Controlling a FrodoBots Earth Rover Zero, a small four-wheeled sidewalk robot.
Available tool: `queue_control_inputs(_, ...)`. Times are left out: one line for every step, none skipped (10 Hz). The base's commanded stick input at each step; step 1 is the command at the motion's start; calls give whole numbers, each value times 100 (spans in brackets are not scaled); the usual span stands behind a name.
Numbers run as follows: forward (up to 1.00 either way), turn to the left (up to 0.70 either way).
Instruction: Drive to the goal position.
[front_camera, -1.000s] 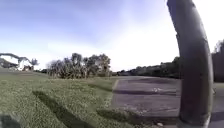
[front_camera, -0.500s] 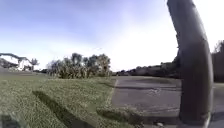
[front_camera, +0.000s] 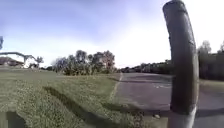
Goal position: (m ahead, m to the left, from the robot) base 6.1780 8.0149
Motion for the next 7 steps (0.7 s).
queue_control_inputs(0,0)
queue_control_inputs(0,0)
queue_control_inputs(0,0)
queue_control_inputs(0,0)
queue_control_inputs(0,0)
queue_control_inputs(0,0)
queue_control_inputs(-100,-27)
